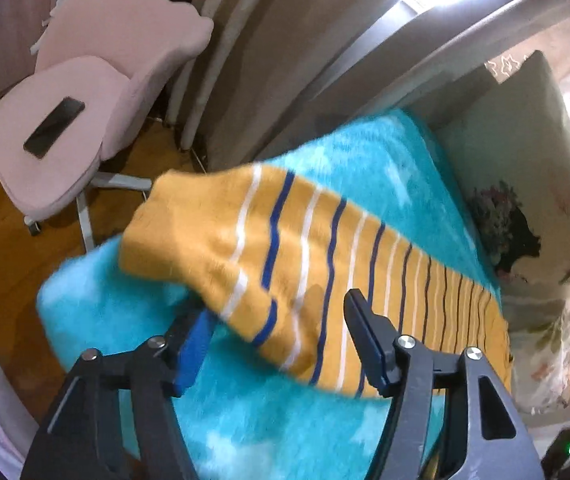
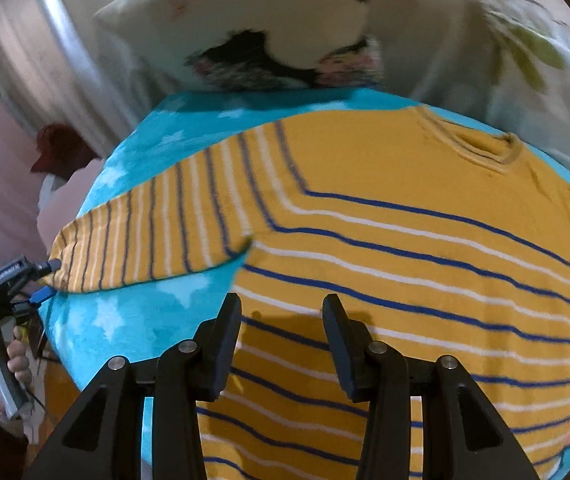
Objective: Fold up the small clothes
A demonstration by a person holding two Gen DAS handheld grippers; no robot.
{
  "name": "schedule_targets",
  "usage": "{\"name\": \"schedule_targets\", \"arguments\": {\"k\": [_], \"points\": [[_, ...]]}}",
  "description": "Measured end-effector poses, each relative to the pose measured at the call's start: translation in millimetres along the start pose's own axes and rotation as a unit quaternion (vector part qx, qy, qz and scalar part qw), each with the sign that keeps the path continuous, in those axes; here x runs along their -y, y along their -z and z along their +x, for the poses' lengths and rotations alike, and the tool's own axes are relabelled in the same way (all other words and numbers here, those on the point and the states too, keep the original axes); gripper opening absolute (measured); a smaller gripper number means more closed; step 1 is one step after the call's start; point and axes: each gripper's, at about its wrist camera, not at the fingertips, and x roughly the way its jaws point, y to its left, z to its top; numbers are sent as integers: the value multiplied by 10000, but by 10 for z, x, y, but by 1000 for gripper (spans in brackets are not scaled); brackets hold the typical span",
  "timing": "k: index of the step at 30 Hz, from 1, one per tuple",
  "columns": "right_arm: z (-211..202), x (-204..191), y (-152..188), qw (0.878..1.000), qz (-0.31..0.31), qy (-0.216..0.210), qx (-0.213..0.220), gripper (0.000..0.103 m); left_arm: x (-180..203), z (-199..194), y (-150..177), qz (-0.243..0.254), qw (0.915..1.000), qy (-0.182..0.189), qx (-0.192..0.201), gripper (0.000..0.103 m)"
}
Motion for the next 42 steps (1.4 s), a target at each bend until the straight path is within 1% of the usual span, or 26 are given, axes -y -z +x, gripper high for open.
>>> {"name": "schedule_targets", "arguments": {"k": [3, 4, 5, 6, 7, 11, 14, 17, 20, 24, 25, 26, 28, 29, 31, 33, 35, 37, 39, 40, 42], "points": [[-108, 174, 106, 9995, 224, 233, 62, 48, 68, 89, -149, 29, 9999, -108, 57, 64], [-140, 236, 153, 9990, 311, 316, 69, 48, 86, 114, -200, -7, 9999, -135, 50, 52], [-167, 285, 190, 9986, 386, 364, 76, 48, 103, 131, -243, -17, 9999, -160, 40, 29], [-197, 345, 241, 9980, 474, 412, 84, 48, 123, 138, -275, 21, 9998, -214, 23, 17], [-224, 400, 283, 9974, 553, 458, 91, 48, 163, 142, -309, 88, 9996, -274, 34, 9], [-300, 574, 415, 9955, 729, 603, 112, 48, 407, -66, -295, 405, 9985, -118, 340, 8], [-351, 714, 467, 9947, 814, 613, 151, 48, 746, -268, -175, 731, 9959, 176, 499, 8], [-412, 856, 491, 9941, 905, 529, 279, 48, 1221, -448, 37, 1161, 9901, 518, 595, 8], [-491, 1030, 525, 9932, 1004, 436, 408, 48, 1779, -504, 334, 1620, 9816, 871, 516, 8], [-659, 1335, 664, 9913, 1151, 330, 545, 48, 2528, -397, 870, 2186, 9679, 1214, 253, 8], [-698, 1398, 704, 9910, 1163, 350, 564, 48, 2692, -359, 1010, 2309, 9642, 1290, 184, 8], [-749, 1478, 755, 9906, 1169, 418, 576, 48, 2917, -293, 1210, 2494, 9586, 1368, 86, 8], [-843, 1636, 858, 9892, 1204, 596, 585, 48, 3203, -171, 1500, 2739, 9508, 1447, -85, 8], [-893, 1723, 910, 9880, 1241, 692, 599, 48, 3393, -83, 1713, 2902, 9448, 1507, -231, 8], [-1040, 1956, 1013, 9844, 1353, 934, 628, 48, 3594, 6, 2025, 3139, 9355, 1565, -418, 8], [-1145, 2133, 1111, 9811, 1454, 1112, 627, 48, 3834, 132, 2410, 3408, 9244, 1595, -634, 8], [-1275, 2335, 1234, 9772, 1586, 1248, 655, 48, 4013, 267, 2723, 3627, 9157, 1539, -793, 8], [-1391, 2529, 1365, 9738, 1710, 1343, 671, 48, 4239, 420, 3050, 3892, 9063, 1391, -880, 8], [-1476, 2699, 1496, 9709, 1811, 1420, 660, 48, 4358, 593, 3321, 4108, 8982, 1194, -1015, 9], [-1509, 2758, 1544, 9699, 1855, 1435, 653, 48, 4384, 667, 3423, 4174, 8955, 1088, -1093, 11], [-1563, 2888, 1640, 9680, 1942, 1455, 645, 48, 4424, 785, 3579, 4251, 8919, 902, -1248, 18]]}}
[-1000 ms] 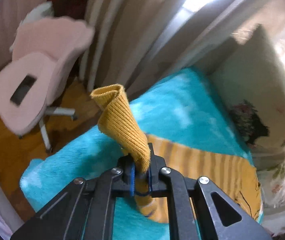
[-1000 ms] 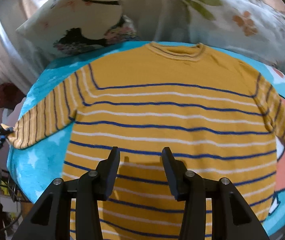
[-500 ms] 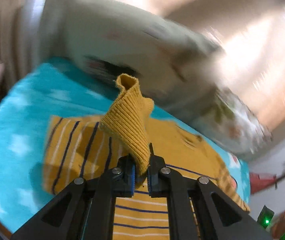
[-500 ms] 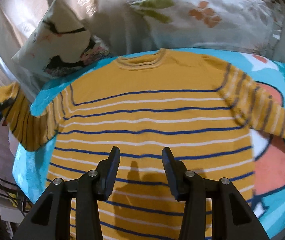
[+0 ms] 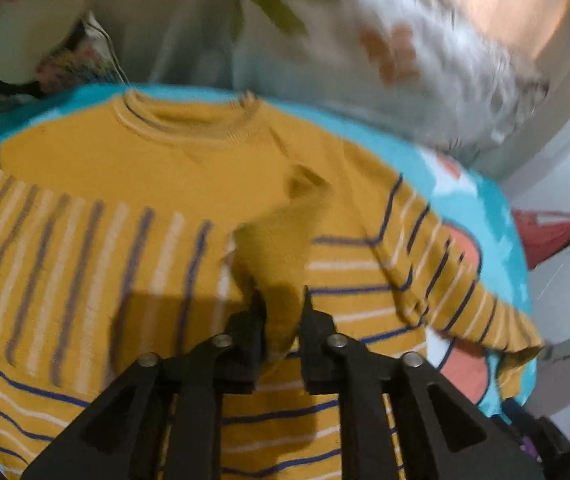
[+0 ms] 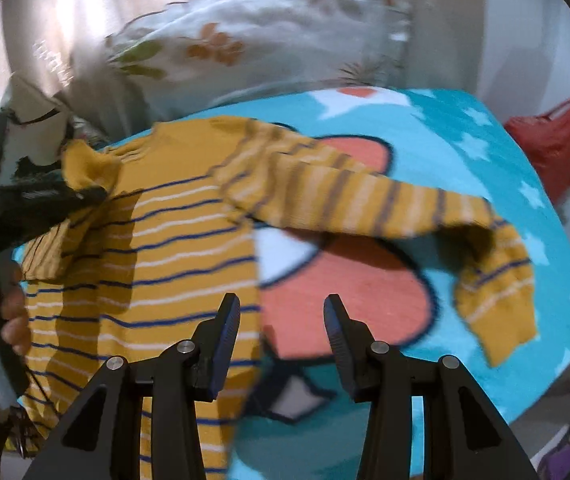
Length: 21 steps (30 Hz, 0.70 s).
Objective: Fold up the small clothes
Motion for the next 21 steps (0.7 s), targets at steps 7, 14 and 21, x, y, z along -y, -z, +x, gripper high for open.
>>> {"name": "schedule_targets", "arguments": {"k": [7, 14, 21], "points": [[-42, 151, -91, 9995, -58, -300, 105, 48, -110, -490, 326, -398, 9991, 45, 170, 56], [362, -469, -494, 9884, -389, -1467, -10, 60, -706, -1136, 757, -934, 9900, -940, 491, 64], [1142, -1140, -700, 9862, -474, -1507, -498, 60, -1140, -1462, 1066, -1221, 9792, -1505, 601, 64]]}}
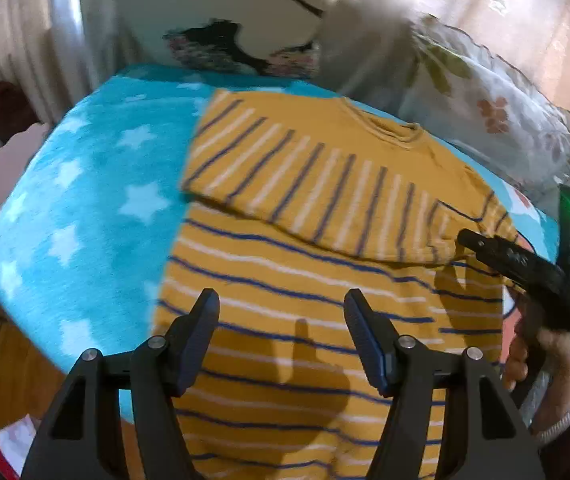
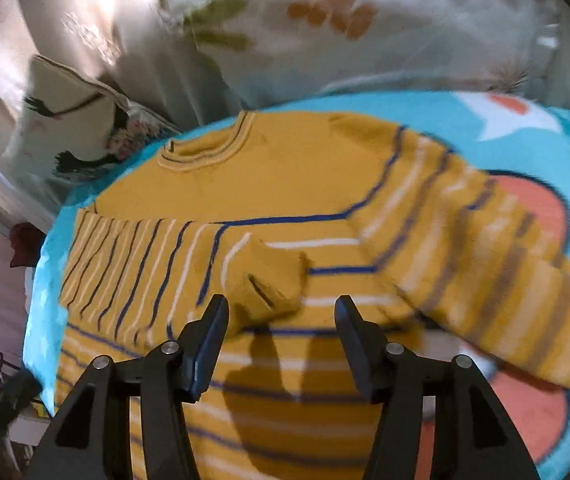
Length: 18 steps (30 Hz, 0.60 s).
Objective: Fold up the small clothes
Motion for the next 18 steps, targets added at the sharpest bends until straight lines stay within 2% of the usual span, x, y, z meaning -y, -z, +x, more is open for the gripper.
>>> {"name": "schedule_targets", "arguments": {"k": [2, 3, 4, 8, 11, 12, 13, 15, 18], "points": [[148, -59, -25, 9997, 118, -126, -144, 52, -109, -14, 3, -106, 9999, -38, 19, 64], [216, -96, -37, 9993, 133, -246, -231, 21, -174, -36, 1, -140, 9999, -73, 36, 64], [247, -108, -61, 9990, 142, -316, -271, 11, -207, -40, -10, -145, 9998, -114, 47, 64], [116, -58, -213, 9999, 88, -9, 69, 11, -331, -6, -20, -125, 9995, -293, 72, 64], [56, 106, -341, 9981, 109, 541, 278, 11, -378, 127, 3, -104, 9990, -425, -47, 64], [67, 158, -363, 9970, 104, 710, 296, 11, -388, 176, 17, -94, 9990, -424, -117, 64], [97, 224, -374, 9966, 159, 780, 212, 17, -391, 217, 30, -83, 9990, -407, -183, 64], [77, 340, -353, 9977, 342, 577, 86, 21, -364, 278, 55, -39, 9989, -365, -281, 64], [-334, 495, -256, 9977, 477, 286, 388, 22, -276, 309, 67, 23, 9989, -271, -372, 64]]}}
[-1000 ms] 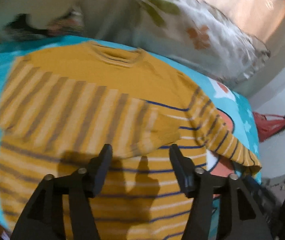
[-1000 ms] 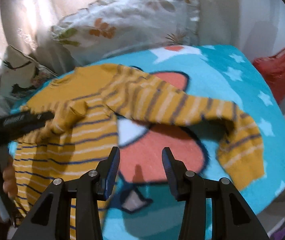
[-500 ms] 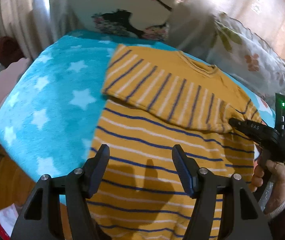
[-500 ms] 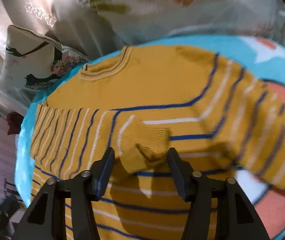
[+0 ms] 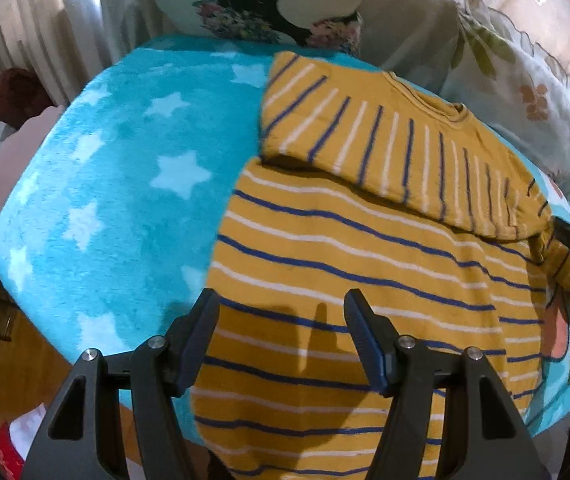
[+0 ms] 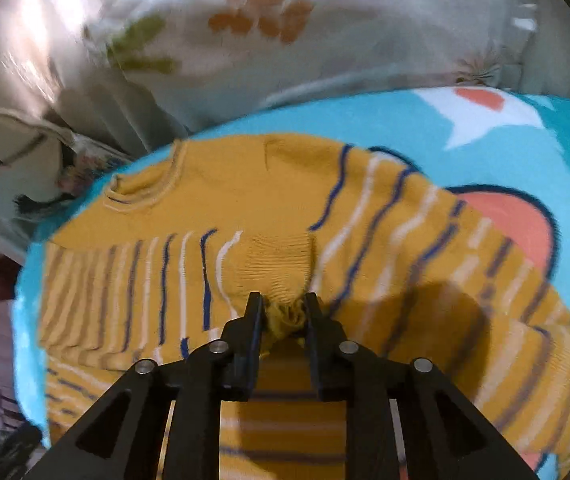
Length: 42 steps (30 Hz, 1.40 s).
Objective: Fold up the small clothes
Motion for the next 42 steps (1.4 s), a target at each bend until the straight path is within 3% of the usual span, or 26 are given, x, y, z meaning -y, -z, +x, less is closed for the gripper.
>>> {"name": "schedule_targets", "arguments": {"k": [2, 3, 6, 9, 13, 16, 21, 23, 24, 25, 27, 29, 32, 35, 39, 42], "points": [[-426, 235, 55, 9990, 221, -246, 295, 26, 67, -24, -8, -7, 9999, 159, -14, 64], [-657, 402, 98, 9981, 350, -250, 452, 33, 116, -37, -17, -18, 9997, 248, -19, 64], [-1291, 1004, 317, 9923, 762, 291, 936, 56, 272, -71, -29, -3, 9987, 501, -16, 64], [-1675, 1592, 646, 9838, 1270, 797, 979, 58, 481, -64, -17, 124, 9976, 678, -68, 64], [-1774, 1964, 1028, 9774, 1842, 741, 726, 58, 784, -16, 42, 350, 9963, 773, -150, 64], [-1682, 2099, 1240, 9742, 1806, 1254, 511, 58, 975, 22, 101, 481, 9950, 843, -255, 64], [-1356, 2216, 1311, 9732, 1492, 1737, 207, 58, 1167, -29, 192, 682, 9936, 876, -220, 64], [-1311, 2249, 1320, 9751, 1407, 1700, 239, 51, 1183, -68, 207, 684, 9938, 862, -165, 64], [-1300, 2272, 1313, 9770, 1446, 1550, 251, 25, 1182, -81, 209, 671, 9940, 854, -147, 64], [-1317, 2313, 1304, 9787, 1543, 1328, 277, 10, 1171, -91, 206, 641, 9943, 847, -128, 64], [-1417, 2408, 1278, 9782, 1739, 1061, 398, 9, 1118, -114, 181, 526, 9953, 812, -65, 64], [-1621, 2519, 1229, 9739, 1838, 1173, 638, 9, 1027, -155, 142, 390, 9962, 780, 22, 64], [-2059, 2841, 1090, 9576, 2210, 1468, 1122, 9, 867, -224, 75, 216, 9973, 680, 176, 64], [-2414, 3015, 895, 9490, 2417, 1412, 1453, 8, 633, -276, -7, -19, 9978, 583, 309, 64], [-2474, 2607, 550, 9604, 2092, 951, 1578, 8, 325, -328, -84, -327, 9972, 523, 431, 64], [-2293, 2039, 312, 9739, 1752, 169, 1430, 8, 124, -327, -114, -481, 9966, 503, 451, 64]]}}
